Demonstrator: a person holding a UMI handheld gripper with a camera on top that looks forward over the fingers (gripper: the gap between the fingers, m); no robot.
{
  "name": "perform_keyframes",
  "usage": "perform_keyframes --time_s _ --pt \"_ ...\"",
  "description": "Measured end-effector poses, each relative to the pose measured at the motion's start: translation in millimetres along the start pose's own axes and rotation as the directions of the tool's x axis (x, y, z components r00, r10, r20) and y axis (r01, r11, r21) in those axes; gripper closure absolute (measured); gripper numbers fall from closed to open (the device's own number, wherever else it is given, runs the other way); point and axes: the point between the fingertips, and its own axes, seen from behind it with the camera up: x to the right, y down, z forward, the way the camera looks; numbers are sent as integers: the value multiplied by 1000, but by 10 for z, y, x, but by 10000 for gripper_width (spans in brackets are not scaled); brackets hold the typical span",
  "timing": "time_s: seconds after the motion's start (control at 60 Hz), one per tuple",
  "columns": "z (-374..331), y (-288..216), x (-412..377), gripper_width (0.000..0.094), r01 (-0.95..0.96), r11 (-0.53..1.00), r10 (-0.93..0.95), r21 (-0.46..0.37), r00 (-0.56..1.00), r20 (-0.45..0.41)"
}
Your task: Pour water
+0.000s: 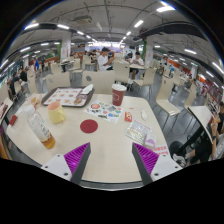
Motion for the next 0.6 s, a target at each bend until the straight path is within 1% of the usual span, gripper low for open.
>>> perform_keyframes --time_s 0.033,0.067,0.1,0.233,0.35,0.5,0.6 --pt "-87 11 -12 96 2 1000 -2 -4 1000 -3" --pt "-20 39 -22 96 5 1000 -5 -9 1000 -1" --pt "-116 71 -58 98 9 1000 -9 -15 1000 -4" --pt "-109 227 -179 97 34 999 -34 -38 999 -13" --pt "-175 355 -396 98 49 998 -50 -45 999 -13" --pt "-278 462 -950 99 31 999 -31 -16 999 12" --pt "-314 449 -1500 95 8 1000 -9 17 999 53"
